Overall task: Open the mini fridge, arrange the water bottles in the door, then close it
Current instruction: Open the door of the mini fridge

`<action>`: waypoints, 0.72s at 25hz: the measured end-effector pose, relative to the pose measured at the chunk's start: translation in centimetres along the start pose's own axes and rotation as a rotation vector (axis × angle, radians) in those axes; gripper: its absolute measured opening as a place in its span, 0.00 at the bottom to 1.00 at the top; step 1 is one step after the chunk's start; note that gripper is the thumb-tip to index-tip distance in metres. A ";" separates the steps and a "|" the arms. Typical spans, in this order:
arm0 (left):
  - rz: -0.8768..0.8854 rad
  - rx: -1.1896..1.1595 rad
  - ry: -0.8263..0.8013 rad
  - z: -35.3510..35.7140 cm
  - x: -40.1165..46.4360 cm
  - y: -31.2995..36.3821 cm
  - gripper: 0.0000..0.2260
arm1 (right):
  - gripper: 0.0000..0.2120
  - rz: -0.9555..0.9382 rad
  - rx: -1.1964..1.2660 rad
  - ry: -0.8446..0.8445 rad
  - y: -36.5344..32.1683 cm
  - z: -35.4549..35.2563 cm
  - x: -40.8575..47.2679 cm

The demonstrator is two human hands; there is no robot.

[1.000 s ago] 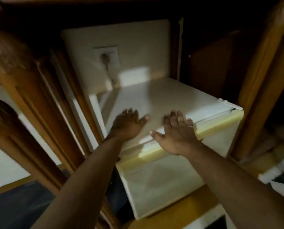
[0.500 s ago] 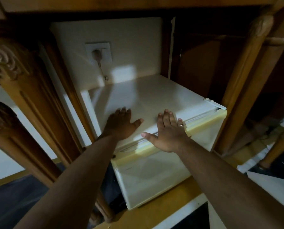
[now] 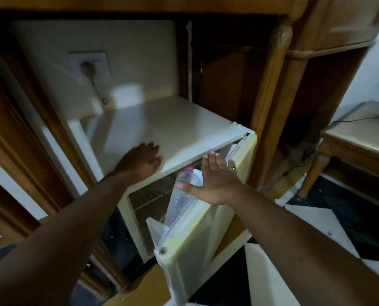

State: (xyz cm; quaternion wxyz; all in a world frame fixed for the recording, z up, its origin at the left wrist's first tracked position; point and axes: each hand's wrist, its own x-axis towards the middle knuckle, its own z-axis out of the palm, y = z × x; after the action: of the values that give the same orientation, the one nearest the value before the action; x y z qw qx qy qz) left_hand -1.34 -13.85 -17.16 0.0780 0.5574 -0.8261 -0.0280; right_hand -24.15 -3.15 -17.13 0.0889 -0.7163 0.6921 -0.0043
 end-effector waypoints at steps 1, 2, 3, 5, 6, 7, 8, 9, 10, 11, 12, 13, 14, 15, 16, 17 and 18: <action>0.069 -0.028 0.005 0.3 0.0 1.5 0.27 | 0.65 0.037 0.013 0.016 0.7 0.0 -0.5; 0.132 -0.036 0.001 0.6 0.2 3.3 0.26 | 0.64 0.074 0.022 0.026 1.3 0.1 -1.3; 0.169 -0.027 -0.013 0.9 0.9 4.9 0.26 | 0.65 0.102 0.023 0.037 2.0 0.3 -2.0; 0.157 0.007 -0.055 0.9 3.2 7.9 0.26 | 0.65 0.157 0.004 0.083 4.2 1.0 -3.4; 0.118 0.022 -0.076 0.7 4.3 8.6 0.26 | 0.65 0.171 0.000 0.105 5.3 1.2 -4.0; 0.089 0.030 -0.089 0.9 5.3 9.2 0.26 | 0.65 0.182 -0.008 0.129 6.8 1.2 -4.6; 0.072 0.039 -0.086 1.1 6.1 9.2 0.26 | 0.65 0.184 -0.023 0.152 8.2 1.1 -5.2; 0.069 0.043 -0.084 1.4 6.5 9.1 0.26 | 0.64 0.188 -0.038 0.160 9.7 1.0 -5.7; 0.070 0.041 -0.086 1.7 6.7 9.0 0.27 | 0.64 0.194 -0.060 0.150 11.1 0.9 -6.2; 0.068 0.039 -0.082 2.0 6.8 8.8 0.27 | 0.63 0.195 -0.091 0.138 12.4 0.8 -6.7; 0.068 0.039 -0.075 2.1 6.8 8.9 0.27 | 0.61 0.198 -0.125 0.136 13.7 0.7 -7.2; 0.067 0.046 -0.066 2.2 6.9 8.9 0.28 | 0.60 0.207 -0.152 0.149 14.8 0.7 -7.7; 0.067 0.055 -0.057 2.1 7.0 9.0 0.28 | 0.59 0.220 -0.173 0.171 15.9 0.8 -8.1; 0.065 0.066 -0.050 2.1 6.9 9.1 0.28 | 0.58 0.234 -0.192 0.190 16.7 0.9 -8.4; 0.064 0.073 -0.040 2.0 6.6 9.2 0.27 | 0.58 0.249 -0.209 0.202 17.4 1.0 -8.5; 0.059 0.073 -0.031 2.1 6.4 9.3 0.27 | 0.58 0.263 -0.216 0.208 18.1 1.0 -8.4; 0.048 0.067 -0.034 2.1 6.2 9.5 0.27 | 0.59 0.276 -0.219 0.214 18.7 0.9 -8.4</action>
State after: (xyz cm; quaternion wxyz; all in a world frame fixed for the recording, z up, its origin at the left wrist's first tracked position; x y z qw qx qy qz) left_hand -12.67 -16.09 -17.33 0.0461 0.5390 -0.8410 -0.0079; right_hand -42.91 4.79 -19.57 -0.0639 -0.6156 0.7855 0.0070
